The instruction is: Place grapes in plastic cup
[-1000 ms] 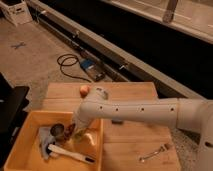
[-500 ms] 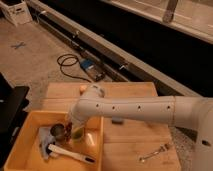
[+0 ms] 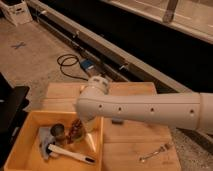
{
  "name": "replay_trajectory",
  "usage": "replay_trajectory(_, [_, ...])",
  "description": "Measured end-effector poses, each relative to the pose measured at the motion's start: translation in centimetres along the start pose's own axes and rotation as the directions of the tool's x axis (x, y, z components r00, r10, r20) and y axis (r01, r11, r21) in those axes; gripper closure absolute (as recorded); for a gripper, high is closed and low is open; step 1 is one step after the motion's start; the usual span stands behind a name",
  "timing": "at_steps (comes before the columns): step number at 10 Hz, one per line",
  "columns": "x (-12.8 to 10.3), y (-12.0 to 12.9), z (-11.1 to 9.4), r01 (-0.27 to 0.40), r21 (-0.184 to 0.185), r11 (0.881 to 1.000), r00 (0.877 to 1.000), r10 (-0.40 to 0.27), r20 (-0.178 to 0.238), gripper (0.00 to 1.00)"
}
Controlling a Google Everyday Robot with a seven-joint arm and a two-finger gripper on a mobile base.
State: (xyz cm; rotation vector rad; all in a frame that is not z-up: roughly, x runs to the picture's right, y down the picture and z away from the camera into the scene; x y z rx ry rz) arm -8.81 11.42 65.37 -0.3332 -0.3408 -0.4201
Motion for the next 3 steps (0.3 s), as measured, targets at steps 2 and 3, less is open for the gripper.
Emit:
replay_trajectory(2, [1.91,0.04,-2.49,-0.017,0.015,1.000,0.997,0.018,-0.079,0.20])
replay_trajectory(3, [2.02,0.02,-2.69,-0.017,0.017,1.000,0.996,0.019,-0.085,0.20])
